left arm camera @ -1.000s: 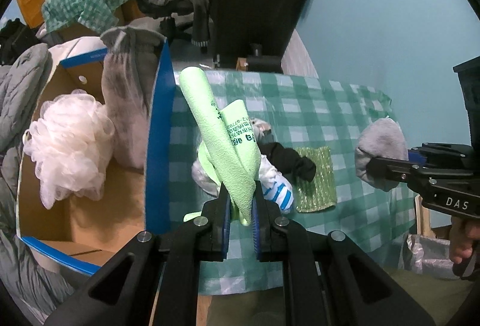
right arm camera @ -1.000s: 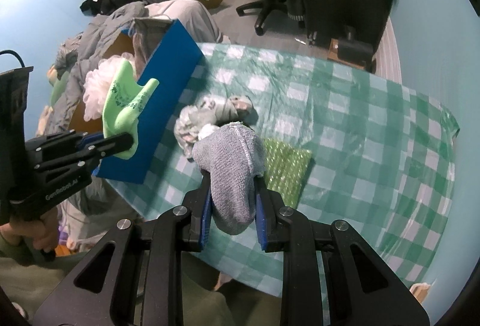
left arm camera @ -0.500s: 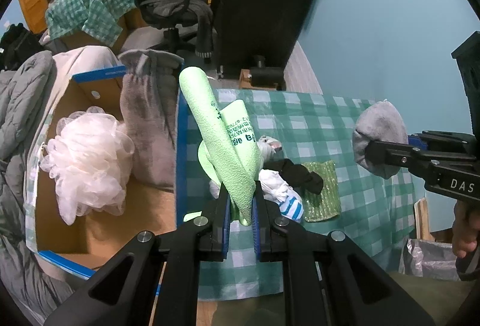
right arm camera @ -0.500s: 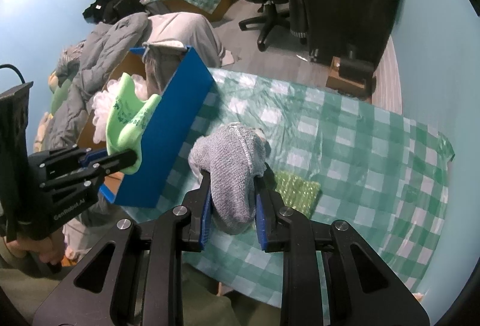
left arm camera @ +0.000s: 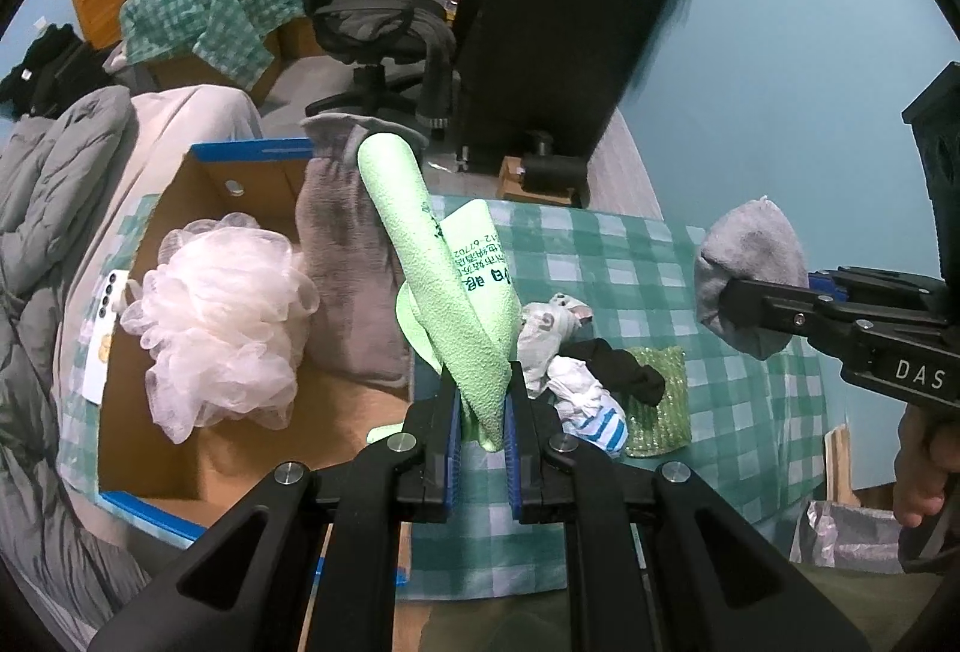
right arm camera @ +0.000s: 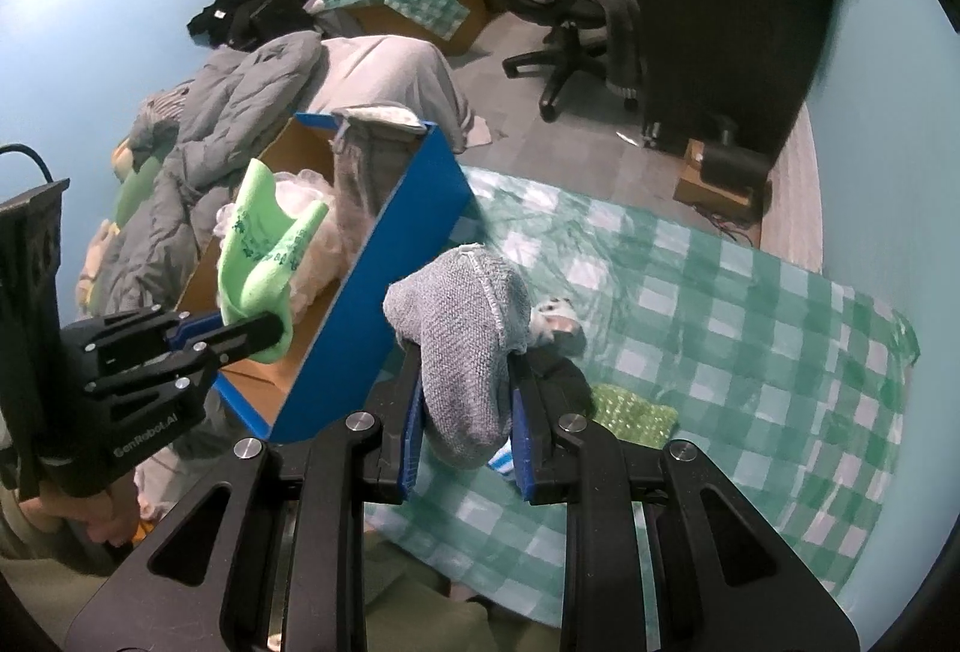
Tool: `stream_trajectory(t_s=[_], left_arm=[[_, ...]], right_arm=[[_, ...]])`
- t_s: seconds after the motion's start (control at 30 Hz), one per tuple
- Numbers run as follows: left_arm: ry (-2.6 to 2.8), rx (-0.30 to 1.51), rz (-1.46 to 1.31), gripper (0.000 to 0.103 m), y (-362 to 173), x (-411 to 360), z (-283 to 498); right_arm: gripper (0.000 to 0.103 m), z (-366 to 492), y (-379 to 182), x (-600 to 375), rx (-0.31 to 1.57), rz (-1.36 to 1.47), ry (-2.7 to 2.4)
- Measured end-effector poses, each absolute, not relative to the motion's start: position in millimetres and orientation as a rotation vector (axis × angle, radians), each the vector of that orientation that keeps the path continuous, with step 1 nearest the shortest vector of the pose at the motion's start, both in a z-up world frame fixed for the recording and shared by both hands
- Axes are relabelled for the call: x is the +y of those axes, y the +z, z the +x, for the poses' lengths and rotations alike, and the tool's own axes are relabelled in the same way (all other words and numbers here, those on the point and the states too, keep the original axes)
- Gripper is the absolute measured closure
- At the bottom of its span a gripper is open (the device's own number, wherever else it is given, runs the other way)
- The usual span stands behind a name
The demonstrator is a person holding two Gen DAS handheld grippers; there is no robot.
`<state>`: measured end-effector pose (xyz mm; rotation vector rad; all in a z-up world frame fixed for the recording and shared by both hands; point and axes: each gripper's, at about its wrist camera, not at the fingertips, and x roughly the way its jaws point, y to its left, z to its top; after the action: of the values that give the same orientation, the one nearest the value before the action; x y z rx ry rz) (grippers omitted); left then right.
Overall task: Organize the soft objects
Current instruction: 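Lift the green cloth in the left tool toward the box while the right tool holds the sock, then open the left tool to drop the green cloth into the box while the right tool releases the grey sock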
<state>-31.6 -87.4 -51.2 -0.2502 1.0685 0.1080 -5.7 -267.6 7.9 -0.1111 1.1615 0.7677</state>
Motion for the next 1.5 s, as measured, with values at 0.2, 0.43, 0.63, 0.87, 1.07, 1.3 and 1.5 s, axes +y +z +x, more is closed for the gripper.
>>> stream_trajectory(t_s=[0.2, 0.43, 0.63, 0.87, 1.07, 1.3, 1.5], left_arm=[[0.141, 1.063, -0.276, 0.091, -51, -74, -37], [0.192, 1.051, -0.298, 0.091, -50, -53, -43], [0.238, 1.043, -0.311, 0.091, -51, -32, -49], [0.278, 1.032, -0.332, 0.091, -52, -12, -55], [0.308, 1.026, -0.348, 0.091, -56, 8, -61], [0.332, 1.029, -0.358, 0.091, -65, 29, -64], [0.332, 1.041, -0.368, 0.091, -78, 46, -65]], right_arm=[[0.080, -4, 14, -246, 1.150, -0.124, 0.805], [0.080, -4, 16, -219, 1.142, -0.147, 0.857], [0.080, -4, 14, -190, 1.140, -0.167, 0.909], [0.080, -10, 14, -152, 1.136, -0.207, 0.964], [0.080, -13, 9, -122, 1.144, -0.226, 1.003], [0.080, -16, -1, -92, 1.164, -0.243, 1.034], [0.080, -13, -16, -74, 1.205, -0.241, 1.037]])
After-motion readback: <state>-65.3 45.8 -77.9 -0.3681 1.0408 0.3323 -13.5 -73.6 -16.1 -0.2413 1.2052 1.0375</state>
